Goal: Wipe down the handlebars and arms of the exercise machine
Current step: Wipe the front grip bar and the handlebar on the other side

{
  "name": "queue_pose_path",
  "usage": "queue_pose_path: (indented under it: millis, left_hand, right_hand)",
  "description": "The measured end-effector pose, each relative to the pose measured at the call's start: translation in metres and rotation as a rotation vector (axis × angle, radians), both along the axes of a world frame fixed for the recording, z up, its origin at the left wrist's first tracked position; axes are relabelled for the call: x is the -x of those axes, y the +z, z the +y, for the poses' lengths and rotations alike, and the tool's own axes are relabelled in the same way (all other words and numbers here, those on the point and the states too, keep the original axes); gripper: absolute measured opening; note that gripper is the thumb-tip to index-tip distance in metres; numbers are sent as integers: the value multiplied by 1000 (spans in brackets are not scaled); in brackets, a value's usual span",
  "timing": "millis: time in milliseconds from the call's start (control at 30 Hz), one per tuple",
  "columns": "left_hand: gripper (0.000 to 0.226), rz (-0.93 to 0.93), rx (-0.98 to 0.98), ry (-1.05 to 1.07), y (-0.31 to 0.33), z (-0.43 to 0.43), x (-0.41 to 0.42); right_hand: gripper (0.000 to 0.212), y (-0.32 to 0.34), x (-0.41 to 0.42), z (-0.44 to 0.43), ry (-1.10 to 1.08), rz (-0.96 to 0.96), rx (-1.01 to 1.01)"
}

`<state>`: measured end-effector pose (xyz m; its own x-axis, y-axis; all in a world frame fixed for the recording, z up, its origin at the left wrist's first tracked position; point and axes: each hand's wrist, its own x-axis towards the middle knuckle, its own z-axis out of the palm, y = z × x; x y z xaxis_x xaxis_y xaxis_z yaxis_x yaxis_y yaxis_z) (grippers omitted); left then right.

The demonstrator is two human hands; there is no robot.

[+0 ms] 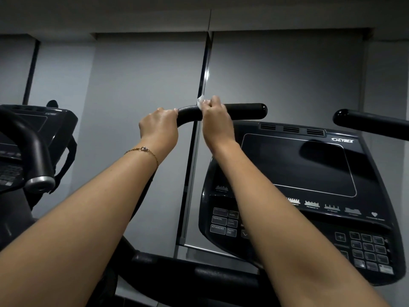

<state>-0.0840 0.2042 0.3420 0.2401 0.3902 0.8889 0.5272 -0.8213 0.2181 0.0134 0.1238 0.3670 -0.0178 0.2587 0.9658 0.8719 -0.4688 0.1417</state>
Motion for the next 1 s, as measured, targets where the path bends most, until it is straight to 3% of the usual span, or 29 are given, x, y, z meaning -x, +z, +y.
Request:
queue_pose_path:
  millis: [200, 433, 567, 767, 933, 1000]
  left_hand:
    - [41, 2, 3, -16, 1, 0, 1]
    - [41, 0, 6, -14, 2, 0, 1]
    - [42, -4, 20, -36, -1, -3, 3]
    - [36, -33, 123, -92, -9, -3, 10]
    - [28, -6, 284, -102, -17, -5, 33]
    - [32, 49, 332, -94, -21, -4, 46]
  right_hand:
    - [34, 8, -23, -28, -42, 110, -150]
    - [47, 4, -16, -19, -121, -173, 150]
    - [46, 8, -14, -16, -134, -54, 27]
    - [51, 1, 1, -3, -118, -202, 247]
    - [47, -2, 16, 5, 3, 5, 144]
    - [50, -10, 20, 13, 67, -31, 235]
